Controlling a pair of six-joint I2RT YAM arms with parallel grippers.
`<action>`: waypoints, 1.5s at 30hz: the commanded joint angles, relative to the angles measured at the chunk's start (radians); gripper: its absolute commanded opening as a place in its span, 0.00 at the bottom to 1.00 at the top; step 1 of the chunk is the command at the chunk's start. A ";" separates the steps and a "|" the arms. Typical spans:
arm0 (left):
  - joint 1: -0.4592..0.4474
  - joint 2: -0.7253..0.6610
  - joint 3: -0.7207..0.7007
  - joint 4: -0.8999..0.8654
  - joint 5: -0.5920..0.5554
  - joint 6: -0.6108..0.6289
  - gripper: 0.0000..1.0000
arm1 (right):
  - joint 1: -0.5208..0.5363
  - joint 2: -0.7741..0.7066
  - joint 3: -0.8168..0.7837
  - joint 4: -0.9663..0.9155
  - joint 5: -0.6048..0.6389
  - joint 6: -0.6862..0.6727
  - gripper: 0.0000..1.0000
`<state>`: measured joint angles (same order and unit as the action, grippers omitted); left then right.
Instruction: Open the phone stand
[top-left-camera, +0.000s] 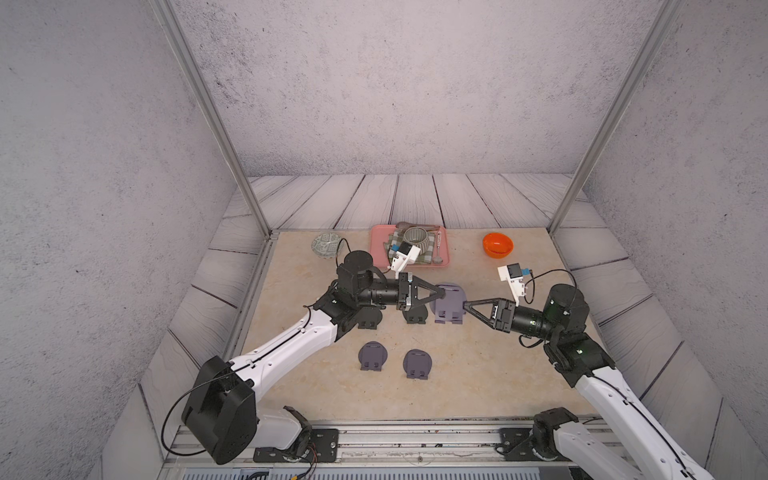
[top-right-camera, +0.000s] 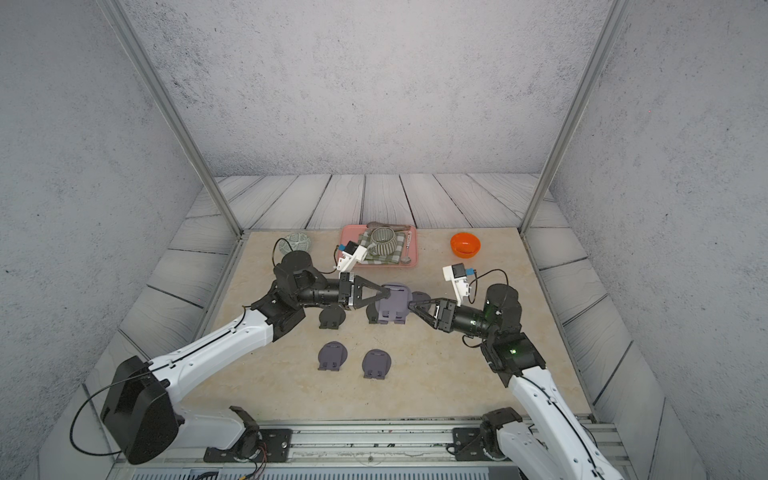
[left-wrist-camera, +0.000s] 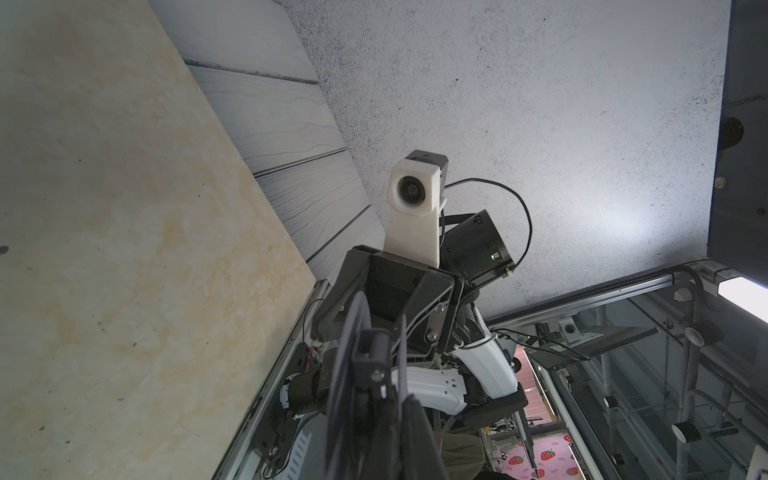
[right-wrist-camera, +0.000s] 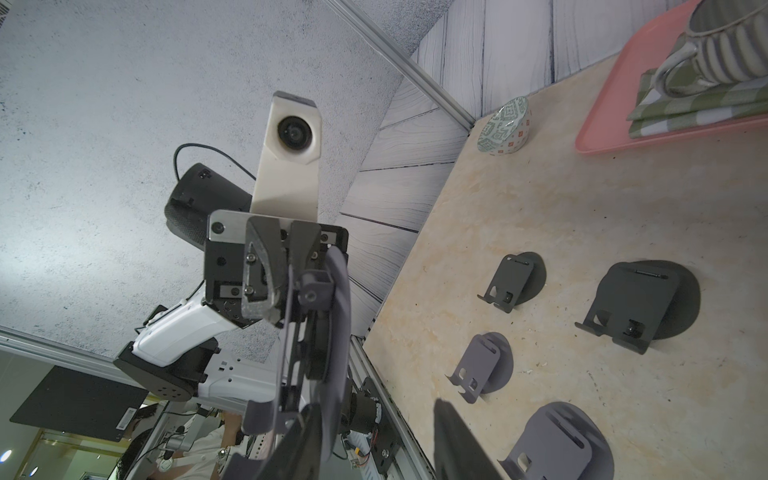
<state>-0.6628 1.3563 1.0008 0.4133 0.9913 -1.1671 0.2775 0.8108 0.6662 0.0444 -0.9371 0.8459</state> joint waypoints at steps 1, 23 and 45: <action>0.005 -0.023 0.020 0.030 0.017 0.023 0.00 | 0.015 0.012 0.003 0.044 0.017 0.004 0.46; -0.006 -0.022 0.025 -0.006 0.041 0.108 0.00 | 0.110 0.122 0.021 0.159 0.004 0.037 0.00; 0.019 -0.065 0.429 -0.230 -0.109 0.530 0.00 | 0.124 0.508 -0.072 0.096 -0.114 0.030 0.00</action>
<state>-0.6201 1.3621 1.2106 -0.0322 0.8722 -0.8238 0.3637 1.2369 0.6876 0.3969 -1.0782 0.9066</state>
